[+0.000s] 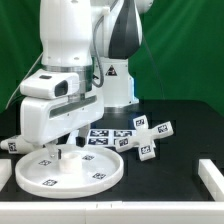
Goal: Assemble round table
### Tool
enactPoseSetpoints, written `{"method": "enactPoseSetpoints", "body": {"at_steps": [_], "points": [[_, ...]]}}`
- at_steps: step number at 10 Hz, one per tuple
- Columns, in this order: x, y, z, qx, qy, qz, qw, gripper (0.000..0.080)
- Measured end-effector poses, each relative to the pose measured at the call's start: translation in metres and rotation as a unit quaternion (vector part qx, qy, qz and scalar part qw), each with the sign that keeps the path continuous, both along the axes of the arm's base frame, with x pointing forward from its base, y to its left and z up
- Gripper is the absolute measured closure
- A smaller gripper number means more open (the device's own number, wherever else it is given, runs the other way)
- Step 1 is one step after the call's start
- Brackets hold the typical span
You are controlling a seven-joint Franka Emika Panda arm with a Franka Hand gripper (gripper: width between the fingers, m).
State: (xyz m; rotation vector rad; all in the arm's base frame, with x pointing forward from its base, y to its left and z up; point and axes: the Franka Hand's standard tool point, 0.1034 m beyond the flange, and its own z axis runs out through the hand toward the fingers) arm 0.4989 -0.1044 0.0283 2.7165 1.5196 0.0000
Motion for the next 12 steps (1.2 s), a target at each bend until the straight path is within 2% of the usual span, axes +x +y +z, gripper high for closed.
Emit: {"method": "enactPoseSetpoints", "body": {"at_steps": [4,7,8,11,12], "points": [[0.004,-0.001,-0.021,0.003,0.009,-0.001,1.000,0.0150],[0.003,-0.001,-0.021,0.003,0.010,-0.001,1.000,0.0150],[0.003,-0.001,-0.021,0.003,0.010,0.000,1.000,0.0396],[0.006,0.002,-0.020,0.003,0.009,0.002,1.000,0.0396],[0.010,0.008,-0.021,0.004,0.007,0.003,1.000,0.0396]]}}
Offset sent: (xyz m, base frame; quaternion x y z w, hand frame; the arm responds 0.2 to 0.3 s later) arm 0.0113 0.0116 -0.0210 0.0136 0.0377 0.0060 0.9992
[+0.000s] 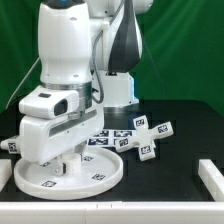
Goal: Assemble round table
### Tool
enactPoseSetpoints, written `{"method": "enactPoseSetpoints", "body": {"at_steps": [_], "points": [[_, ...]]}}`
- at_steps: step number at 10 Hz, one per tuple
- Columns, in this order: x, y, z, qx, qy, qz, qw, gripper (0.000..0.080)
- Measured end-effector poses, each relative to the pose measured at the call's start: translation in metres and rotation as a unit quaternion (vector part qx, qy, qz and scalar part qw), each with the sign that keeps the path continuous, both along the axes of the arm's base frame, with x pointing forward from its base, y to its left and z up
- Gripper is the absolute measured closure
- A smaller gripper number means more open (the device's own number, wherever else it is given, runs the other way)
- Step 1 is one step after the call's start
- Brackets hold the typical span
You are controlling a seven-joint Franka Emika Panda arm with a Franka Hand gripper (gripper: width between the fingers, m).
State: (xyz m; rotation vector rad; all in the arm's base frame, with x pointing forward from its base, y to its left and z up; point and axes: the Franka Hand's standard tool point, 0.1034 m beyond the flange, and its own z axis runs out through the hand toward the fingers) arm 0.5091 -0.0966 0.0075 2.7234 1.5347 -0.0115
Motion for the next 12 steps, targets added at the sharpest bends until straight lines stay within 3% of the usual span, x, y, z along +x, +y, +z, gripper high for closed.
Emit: {"method": "enactPoseSetpoints", "body": {"at_steps": [7,12], "points": [[0.048,0.067,0.001,0.016,-0.025,-0.014,0.999,0.0395],[0.054,0.109,0.000,0.020,-0.007,-0.047,0.999,0.0394]]}}
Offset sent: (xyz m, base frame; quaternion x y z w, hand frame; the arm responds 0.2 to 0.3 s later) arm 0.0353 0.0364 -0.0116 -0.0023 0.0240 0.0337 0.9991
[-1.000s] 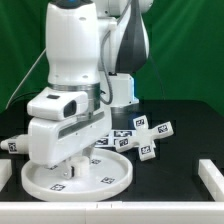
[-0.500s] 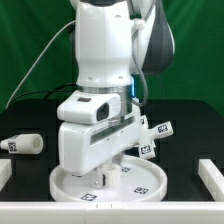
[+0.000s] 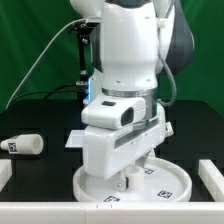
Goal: Assemble round table
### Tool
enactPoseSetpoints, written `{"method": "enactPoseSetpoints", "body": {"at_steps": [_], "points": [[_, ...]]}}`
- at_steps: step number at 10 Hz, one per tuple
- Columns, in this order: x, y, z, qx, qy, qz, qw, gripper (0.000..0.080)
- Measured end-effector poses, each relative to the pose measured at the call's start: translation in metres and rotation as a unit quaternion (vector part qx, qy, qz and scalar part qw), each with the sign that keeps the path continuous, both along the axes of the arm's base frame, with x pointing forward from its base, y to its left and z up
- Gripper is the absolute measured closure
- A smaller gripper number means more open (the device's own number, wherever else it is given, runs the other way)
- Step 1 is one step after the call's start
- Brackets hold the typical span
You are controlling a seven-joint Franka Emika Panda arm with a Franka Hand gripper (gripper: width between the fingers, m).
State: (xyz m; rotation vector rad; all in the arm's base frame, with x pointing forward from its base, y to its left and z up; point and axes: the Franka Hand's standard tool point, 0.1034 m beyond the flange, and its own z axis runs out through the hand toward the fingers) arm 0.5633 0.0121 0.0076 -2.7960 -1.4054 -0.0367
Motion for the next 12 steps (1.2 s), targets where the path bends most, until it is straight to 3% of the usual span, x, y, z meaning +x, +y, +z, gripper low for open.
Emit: {"method": "enactPoseSetpoints", "body": {"at_steps": [3,6,7,8,9,11,12], "points": [[0.001,0.026,0.000,-0.001,0.002,-0.017,1.000,0.0394],[0.001,0.026,0.000,-0.006,0.001,-0.023,1.000,0.0394],[0.001,0.026,0.000,-0.006,0.001,-0.023,1.000,0.0327],[0.001,0.026,0.000,-0.006,0.001,-0.023,1.000,0.0327],[0.001,0.026,0.000,-0.006,0.001,-0.023,1.000,0.0195],[0.000,0.022,0.003,-0.008,0.002,-0.014,1.000,0.0157],[-0.009,0.009,0.021,-0.015,0.006,-0.007,1.000,0.0152]]}}
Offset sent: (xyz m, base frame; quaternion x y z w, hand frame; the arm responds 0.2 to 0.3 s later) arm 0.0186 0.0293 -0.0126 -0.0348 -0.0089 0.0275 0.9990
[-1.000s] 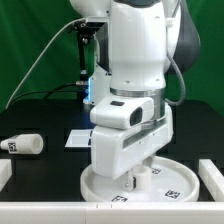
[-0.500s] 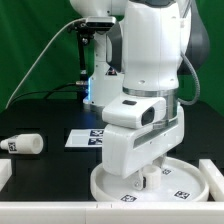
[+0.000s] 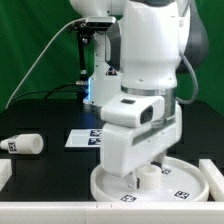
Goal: Assemble round table
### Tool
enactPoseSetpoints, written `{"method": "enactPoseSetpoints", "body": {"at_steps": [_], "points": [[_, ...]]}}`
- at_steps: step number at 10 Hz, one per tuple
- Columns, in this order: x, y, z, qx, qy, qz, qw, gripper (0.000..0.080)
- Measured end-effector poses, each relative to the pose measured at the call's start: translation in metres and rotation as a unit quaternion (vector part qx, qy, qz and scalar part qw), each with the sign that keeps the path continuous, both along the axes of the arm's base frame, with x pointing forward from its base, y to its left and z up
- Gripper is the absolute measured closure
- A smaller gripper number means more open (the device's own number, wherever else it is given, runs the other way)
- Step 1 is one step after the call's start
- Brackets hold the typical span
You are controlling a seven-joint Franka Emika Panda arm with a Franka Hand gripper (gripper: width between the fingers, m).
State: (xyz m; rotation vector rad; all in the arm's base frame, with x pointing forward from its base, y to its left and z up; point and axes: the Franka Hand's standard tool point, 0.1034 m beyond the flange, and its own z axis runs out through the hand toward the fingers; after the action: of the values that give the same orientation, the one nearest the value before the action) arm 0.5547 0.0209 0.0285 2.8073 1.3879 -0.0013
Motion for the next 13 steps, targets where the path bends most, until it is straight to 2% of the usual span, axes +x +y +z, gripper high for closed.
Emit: {"method": "enactPoseSetpoints", "body": {"at_steps": [2,3,4,8,9,10,11,12,13], "points": [[-0.026,-0.032,0.045,-0.021,-0.001,0.024,0.999,0.0151],[-0.034,-0.040,0.061,-0.029,-0.007,0.011,0.999,0.0151],[-0.038,-0.040,0.075,-0.035,-0.016,-0.001,0.999,0.0151],[-0.039,-0.041,0.067,-0.033,-0.025,0.007,0.999,0.0151],[-0.055,-0.050,0.053,-0.030,-0.040,0.011,0.999,0.0151],[-0.077,-0.068,0.040,-0.033,-0.037,0.035,0.998,0.0151],[-0.091,-0.098,0.029,-0.041,-0.045,0.069,0.996,0.0151],[-0.099,-0.127,0.020,-0.046,-0.044,0.075,0.995,0.0151],[-0.105,-0.139,0.018,-0.042,-0.026,0.053,0.997,0.0151]]}}
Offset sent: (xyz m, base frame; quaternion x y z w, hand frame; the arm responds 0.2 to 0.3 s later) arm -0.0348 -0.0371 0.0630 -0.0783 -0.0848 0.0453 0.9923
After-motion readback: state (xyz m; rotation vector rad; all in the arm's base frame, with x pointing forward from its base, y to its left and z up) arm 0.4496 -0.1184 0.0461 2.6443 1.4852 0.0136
